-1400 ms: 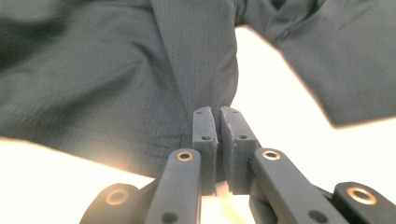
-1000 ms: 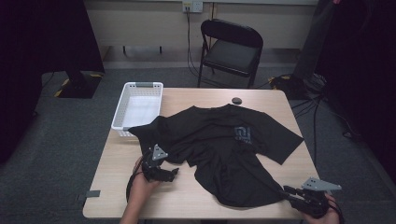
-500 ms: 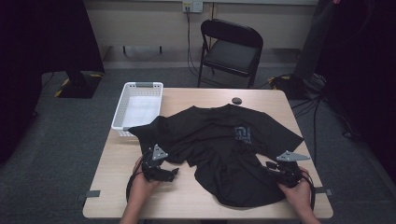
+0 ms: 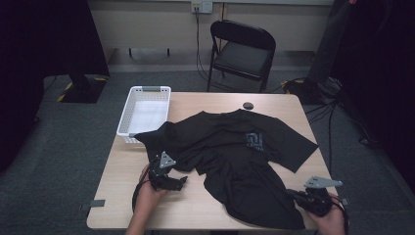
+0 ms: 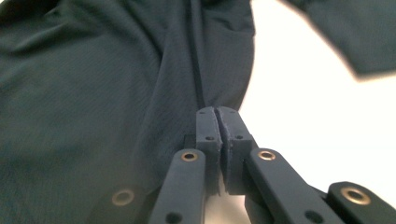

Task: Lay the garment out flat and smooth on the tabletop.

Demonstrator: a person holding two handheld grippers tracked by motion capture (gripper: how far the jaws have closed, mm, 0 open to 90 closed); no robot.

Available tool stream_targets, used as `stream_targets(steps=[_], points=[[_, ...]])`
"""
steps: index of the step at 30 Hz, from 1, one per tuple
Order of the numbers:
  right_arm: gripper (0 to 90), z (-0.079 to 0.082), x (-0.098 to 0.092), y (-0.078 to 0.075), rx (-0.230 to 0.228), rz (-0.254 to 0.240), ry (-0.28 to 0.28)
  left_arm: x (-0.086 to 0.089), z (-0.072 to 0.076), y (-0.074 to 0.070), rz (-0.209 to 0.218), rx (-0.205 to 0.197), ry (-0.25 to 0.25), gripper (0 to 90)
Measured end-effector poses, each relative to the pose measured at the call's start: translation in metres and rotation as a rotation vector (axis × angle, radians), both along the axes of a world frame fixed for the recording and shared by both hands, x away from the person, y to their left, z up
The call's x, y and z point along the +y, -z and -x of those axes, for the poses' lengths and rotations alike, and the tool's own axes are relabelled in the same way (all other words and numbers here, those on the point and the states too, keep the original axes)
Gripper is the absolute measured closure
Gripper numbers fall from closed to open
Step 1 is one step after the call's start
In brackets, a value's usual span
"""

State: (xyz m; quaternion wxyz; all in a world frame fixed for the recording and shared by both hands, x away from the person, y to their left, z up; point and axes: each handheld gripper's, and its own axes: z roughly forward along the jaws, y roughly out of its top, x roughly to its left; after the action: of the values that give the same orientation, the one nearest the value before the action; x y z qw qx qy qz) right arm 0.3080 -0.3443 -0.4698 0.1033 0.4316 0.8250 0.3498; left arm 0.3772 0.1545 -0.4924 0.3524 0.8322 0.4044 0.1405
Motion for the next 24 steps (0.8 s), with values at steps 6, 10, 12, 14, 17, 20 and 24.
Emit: stream_targets(steps=[6,10,12,14,17,20,24], points=[[67.2,0.023,-0.011,-0.007,-0.027,0.007,0.026,0.0,0.0,0.0,0.0,0.0,0.001,8.4],[64.0,0.006,0.0,-0.009,-0.056,0.004,0.026,0.0,0.0,0.0,-0.002,-0.001,0.002,8.4],[64.4,-0.017,0.012,-0.009,-0.076,0.02,0.042,0.0,0.0,0.0,-0.002,-0.001,0.002,8.4],[65.7,-0.034,0.018,-0.008,-0.079,0.031,0.066,0.0,0.0,0.0,-0.001,0.0,0.002,8.4],[69.1,-0.047,0.022,-0.005,-0.062,0.043,0.076,0.0,0.0,0.0,-0.001,0.0,0.002,8.4],[78.9,-0.056,0.025,0.0,-0.05,0.071,0.08,0.0,0.0,0.0,0.001,0.001,0.001,8.4],[86.6,-0.041,0.015,0.002,-0.03,0.056,0.058,0.0,0.0,0.0,0.001,0.001,0.0,8.4]])
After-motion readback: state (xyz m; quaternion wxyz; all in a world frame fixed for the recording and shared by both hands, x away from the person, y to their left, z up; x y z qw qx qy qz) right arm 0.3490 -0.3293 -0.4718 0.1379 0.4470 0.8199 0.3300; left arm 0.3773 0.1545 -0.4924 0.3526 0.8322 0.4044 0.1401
